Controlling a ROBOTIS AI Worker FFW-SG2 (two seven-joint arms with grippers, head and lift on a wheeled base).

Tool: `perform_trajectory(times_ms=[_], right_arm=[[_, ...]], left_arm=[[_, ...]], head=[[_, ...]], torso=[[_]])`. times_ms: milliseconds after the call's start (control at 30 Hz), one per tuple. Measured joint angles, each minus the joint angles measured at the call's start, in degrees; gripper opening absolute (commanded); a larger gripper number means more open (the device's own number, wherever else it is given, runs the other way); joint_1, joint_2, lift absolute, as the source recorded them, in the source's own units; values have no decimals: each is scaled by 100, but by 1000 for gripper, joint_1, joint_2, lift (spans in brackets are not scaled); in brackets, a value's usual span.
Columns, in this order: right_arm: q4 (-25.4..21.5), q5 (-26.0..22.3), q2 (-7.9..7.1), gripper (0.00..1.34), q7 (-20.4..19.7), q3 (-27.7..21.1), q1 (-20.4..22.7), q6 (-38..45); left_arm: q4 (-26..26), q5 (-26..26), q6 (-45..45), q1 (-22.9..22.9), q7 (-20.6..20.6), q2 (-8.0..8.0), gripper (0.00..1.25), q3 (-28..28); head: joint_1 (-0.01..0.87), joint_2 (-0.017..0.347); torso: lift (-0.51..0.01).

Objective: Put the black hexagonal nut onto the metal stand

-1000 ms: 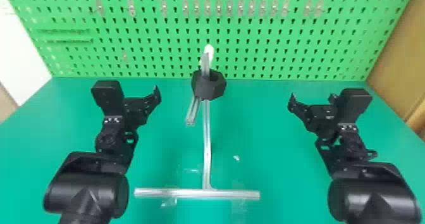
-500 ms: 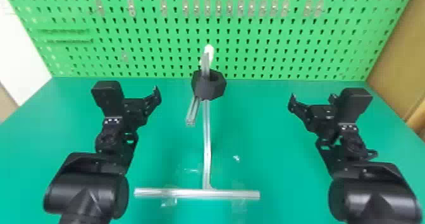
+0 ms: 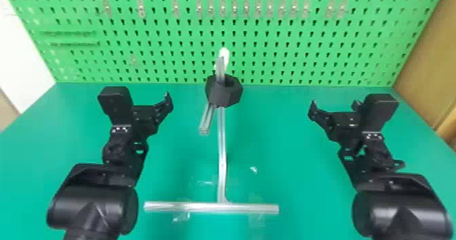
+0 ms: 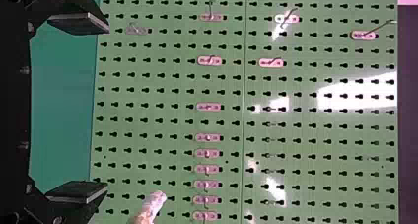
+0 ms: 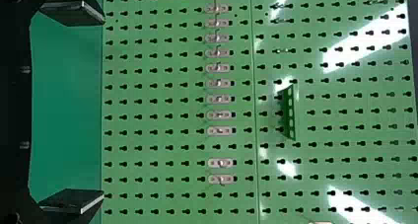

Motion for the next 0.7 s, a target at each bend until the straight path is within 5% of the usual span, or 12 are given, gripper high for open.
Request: perform_trajectory(times_ms=[700], right_arm=[[-9,6,9,1270,0,29,-12,0]], left_arm=[[0,33,-17,-7,0,-4,1091,-11]], head=[[693,81]], torso=[[-1]])
